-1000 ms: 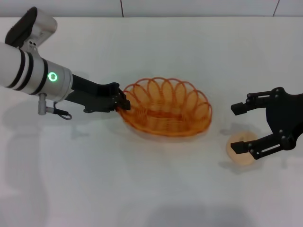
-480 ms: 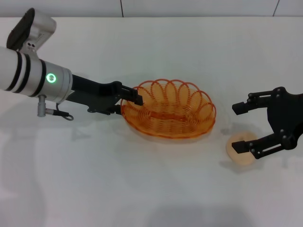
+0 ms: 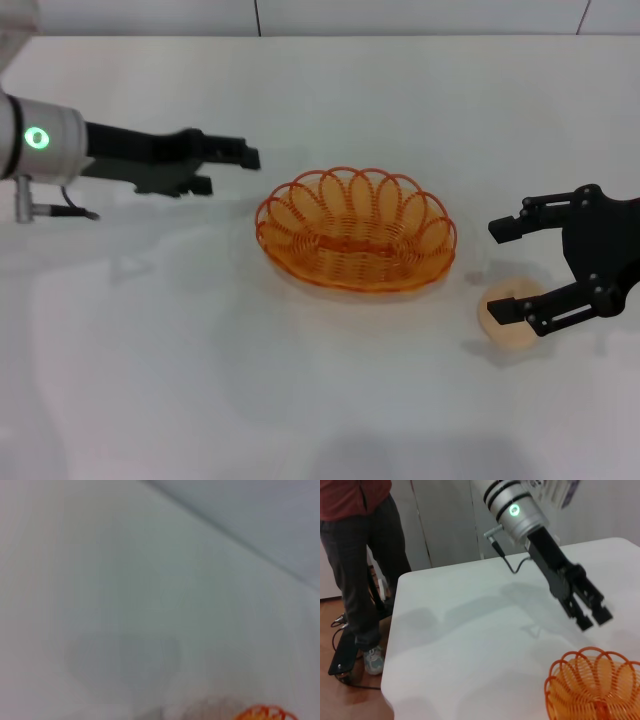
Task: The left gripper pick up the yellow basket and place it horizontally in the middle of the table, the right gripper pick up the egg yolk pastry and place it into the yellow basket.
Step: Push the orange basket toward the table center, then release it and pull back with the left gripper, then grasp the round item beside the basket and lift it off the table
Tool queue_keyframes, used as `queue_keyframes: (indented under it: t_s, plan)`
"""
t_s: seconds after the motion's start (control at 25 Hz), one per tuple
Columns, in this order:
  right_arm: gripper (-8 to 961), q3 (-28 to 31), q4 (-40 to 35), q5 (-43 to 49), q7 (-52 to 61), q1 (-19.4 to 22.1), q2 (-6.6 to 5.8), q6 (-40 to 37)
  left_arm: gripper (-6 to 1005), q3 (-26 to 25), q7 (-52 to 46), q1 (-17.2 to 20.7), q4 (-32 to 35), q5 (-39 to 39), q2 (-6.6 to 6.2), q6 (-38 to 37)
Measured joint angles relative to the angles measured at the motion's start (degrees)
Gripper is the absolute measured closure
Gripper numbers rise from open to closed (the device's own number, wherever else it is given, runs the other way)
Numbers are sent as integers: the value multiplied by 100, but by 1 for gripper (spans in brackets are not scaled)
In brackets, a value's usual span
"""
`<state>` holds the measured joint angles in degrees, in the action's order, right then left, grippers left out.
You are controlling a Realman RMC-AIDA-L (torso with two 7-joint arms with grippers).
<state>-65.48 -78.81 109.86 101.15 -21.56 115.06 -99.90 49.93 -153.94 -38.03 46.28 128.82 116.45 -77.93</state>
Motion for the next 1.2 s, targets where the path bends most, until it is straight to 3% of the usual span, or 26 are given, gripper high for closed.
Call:
queue_keyframes:
  t_s: [0.32,0.68,1.0,1.2]
  plan:
    - [120,-62,74,44,98,0,16,157,106,-300,1191,57,202,-277,-158,-214]
    - [135,-458,97,147,425,-19,17,833,107,-205,2811,-119,1056,59,-242,-1549]
    - [149,-735,153,362,822,-153,31,1194,107,831,3425,-138,1991,1095,-210,-2056]
    - [157,-867,156,547,1029,-199,34,1284,106,1010,3698,-139,2076,1174,-164,-2103]
